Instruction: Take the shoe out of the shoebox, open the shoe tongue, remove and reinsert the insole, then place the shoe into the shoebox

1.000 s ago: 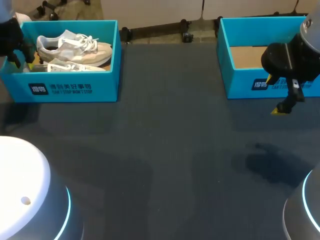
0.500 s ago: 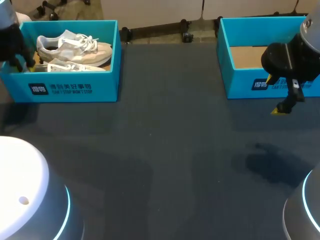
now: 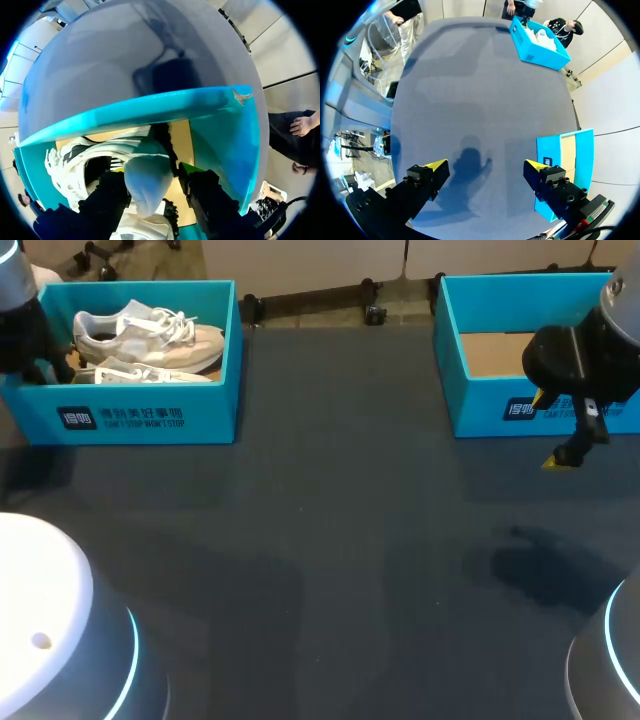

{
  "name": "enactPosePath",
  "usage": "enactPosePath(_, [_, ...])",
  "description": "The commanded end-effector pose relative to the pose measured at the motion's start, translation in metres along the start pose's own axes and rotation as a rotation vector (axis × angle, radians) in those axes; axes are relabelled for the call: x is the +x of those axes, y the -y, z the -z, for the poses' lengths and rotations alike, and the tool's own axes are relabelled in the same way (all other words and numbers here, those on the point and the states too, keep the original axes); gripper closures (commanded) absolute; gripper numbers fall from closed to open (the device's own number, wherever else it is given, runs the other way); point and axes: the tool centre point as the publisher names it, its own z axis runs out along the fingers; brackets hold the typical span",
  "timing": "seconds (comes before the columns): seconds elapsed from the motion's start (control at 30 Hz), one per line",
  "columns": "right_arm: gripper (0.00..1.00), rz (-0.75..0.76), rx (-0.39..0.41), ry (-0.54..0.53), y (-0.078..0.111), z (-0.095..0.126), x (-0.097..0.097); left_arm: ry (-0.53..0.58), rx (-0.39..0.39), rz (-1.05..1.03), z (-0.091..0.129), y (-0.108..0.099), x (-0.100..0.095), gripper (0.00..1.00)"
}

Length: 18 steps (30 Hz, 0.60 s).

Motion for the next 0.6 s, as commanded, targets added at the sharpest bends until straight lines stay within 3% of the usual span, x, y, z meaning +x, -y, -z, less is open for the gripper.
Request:
enactPosePath(0.03, [0.00,-0.001,0.004,-0.002,-0.001,-0.001,-0.001,0.005,0.008,0.001,-0.007,-0.005,0.001,0.47])
enactPosePath(0.2, [0.00,-0.001,0.004,-0.002,-0.001,-0.001,-0.001,0.003,0.014,0.005,-0.014,-0.006,0.003,0.35])
enactPosePath(0.27, [0.00,-0.001,0.004,-0.002,-0.001,-0.001,-0.001,0.001,0.020,0.005,-0.016,-0.007,0.003,0.45])
enactPosePath(0.33, [0.00,-0.001,0.004,-0.002,-0.001,-0.001,-0.001,0.001,0.026,0.004,-0.017,-0.007,0.003,0.47])
enactPosePath(0.47, [0.00,-0.001,0.004,-0.002,-0.001,-0.001,-0.001,-0.005,0.032,-0.001,-0.017,-0.006,0.003,0.62])
enactPosePath(0.53, [0.00,-0.001,0.004,-0.002,-0.001,-0.001,-0.001,-0.007,0.035,-0.001,-0.016,-0.006,0.003,0.71])
enactPosePath(0.6, [0.00,-0.001,0.004,-0.002,-0.001,-0.001,-0.001,-0.009,0.033,-0.003,-0.015,-0.006,0.004,0.91])
